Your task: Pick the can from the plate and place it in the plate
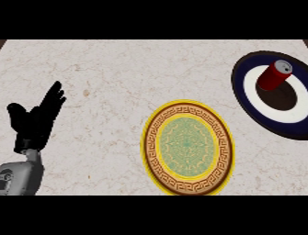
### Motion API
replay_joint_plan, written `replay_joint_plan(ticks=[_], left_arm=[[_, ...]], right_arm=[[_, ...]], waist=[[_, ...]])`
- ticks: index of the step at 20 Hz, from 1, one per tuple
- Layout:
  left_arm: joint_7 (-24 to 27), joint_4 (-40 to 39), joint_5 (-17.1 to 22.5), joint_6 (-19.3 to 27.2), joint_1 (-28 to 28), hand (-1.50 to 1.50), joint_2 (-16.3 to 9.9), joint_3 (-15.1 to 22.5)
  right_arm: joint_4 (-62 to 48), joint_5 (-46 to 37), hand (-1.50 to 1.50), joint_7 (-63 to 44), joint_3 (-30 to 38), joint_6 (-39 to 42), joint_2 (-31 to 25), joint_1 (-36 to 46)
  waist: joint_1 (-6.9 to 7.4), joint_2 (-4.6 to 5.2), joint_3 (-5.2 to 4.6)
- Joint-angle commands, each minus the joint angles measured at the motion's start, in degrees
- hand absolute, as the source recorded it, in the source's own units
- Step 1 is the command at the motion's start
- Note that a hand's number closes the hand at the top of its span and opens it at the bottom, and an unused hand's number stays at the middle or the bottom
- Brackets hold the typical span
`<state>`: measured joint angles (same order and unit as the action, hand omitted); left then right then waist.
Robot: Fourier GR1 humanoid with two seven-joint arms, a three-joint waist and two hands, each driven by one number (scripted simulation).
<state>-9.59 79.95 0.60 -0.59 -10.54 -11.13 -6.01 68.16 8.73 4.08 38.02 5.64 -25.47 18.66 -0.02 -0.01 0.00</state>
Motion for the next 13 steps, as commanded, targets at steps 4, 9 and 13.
replay_joint_plan(ticks=[4, 9, 13], left_arm=[[0.0, 1.9, -0.5, -0.4, 1.8, 0.0, 1.3, 0.7], [-2.8, 6.9, -1.6, 0.6, 4.6, 0.0, 2.2, 1.7], [2.3, -1.0, -1.3, -0.5, 0.8, 0.0, 1.4, -0.6]], right_arm=[[-8.6, 2.7, -1.5, 4.7, 1.1, 2.6, -5.9, -1.2], [-8.6, 1.2, -1.5, 7.0, -0.6, 2.6, -6.3, -4.9], [-9.4, 1.1, -1.5, 7.0, -2.5, 1.4, -6.3, -4.9]], waist=[[0.18, 0.03, 0.02], [0.21, -0.01, 0.02], [0.04, 0.02, 0.0]])
